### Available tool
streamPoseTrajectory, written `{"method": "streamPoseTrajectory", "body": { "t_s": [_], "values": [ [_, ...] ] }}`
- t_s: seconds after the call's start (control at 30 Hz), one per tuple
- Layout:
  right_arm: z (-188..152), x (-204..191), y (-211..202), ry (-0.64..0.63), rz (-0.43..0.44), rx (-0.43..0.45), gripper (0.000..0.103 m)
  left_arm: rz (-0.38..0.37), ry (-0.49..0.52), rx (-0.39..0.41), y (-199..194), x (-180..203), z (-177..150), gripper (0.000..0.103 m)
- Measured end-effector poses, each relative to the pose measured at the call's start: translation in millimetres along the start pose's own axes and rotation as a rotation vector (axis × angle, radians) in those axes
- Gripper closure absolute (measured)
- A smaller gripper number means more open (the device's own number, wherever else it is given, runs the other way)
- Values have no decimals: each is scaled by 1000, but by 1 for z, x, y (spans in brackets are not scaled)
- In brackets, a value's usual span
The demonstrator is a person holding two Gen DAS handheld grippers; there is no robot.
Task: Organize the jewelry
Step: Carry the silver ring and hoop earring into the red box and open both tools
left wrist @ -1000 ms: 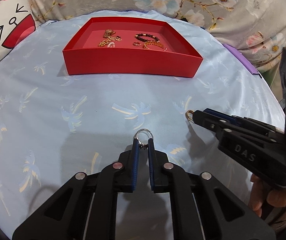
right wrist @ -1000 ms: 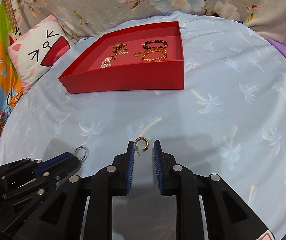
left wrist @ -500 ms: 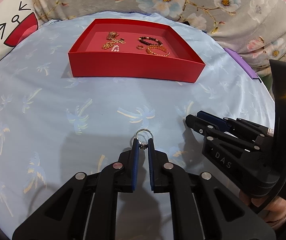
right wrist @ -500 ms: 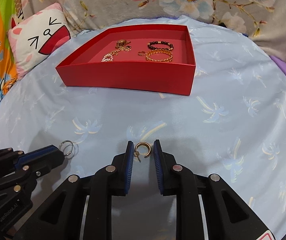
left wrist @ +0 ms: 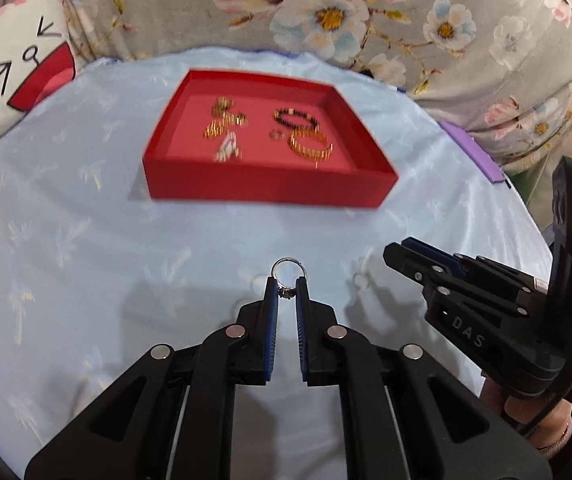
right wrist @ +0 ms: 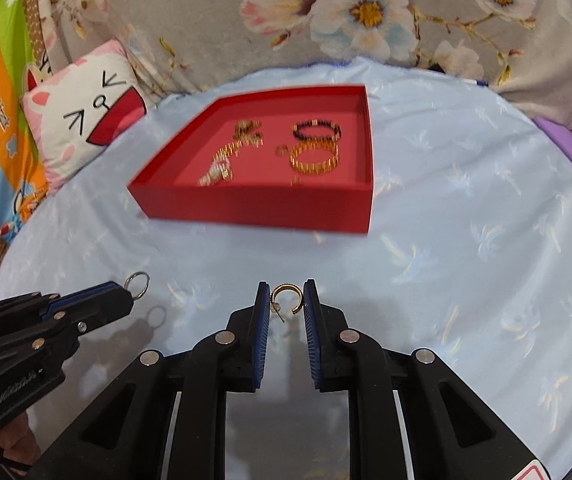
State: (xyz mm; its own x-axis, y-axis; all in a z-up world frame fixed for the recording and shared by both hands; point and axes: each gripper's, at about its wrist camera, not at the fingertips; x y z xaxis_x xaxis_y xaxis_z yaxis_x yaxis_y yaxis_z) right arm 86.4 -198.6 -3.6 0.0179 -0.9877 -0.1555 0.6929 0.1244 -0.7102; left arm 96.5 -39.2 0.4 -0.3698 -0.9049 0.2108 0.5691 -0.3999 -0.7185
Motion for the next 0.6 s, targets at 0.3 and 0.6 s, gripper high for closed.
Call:
{"method": "streamPoseTrajectory", "body": {
  "t_s": [0.3,0.6],
  "values": [
    [74,-2,5,11,54,85,87,6,37,132,1,0,90,95],
    [106,-10,72,-8,73,22,87,29,33,100,67,-10,137,95]
  ]
}}
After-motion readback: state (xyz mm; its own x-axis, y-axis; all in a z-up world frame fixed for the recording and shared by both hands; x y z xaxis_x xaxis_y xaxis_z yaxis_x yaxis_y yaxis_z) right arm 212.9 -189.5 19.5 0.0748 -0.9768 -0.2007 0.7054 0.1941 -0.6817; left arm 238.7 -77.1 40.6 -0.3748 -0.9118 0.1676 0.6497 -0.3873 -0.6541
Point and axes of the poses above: each gripper's, at about its wrist camera, not at the fingertips, and y roughly the way its jaws point, x to its right, z to its top, and after that the axes turned 1 degree about y, right-handed
